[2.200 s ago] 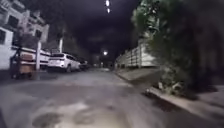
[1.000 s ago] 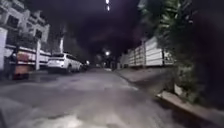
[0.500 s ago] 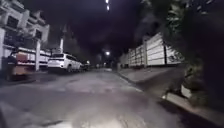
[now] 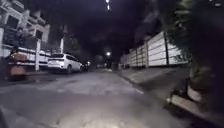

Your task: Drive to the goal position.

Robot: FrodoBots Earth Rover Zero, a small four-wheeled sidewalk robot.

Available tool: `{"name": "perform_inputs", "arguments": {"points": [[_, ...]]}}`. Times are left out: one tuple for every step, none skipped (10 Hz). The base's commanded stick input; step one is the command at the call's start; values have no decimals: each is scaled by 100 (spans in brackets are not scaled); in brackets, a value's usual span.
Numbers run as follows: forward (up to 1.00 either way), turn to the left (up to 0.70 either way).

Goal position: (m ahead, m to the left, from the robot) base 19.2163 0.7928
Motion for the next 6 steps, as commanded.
{"name": "perform_inputs", "arguments": {"points": [[0,0],[0,0],[0,0],[0,0],[0,0],[0,11]]}}
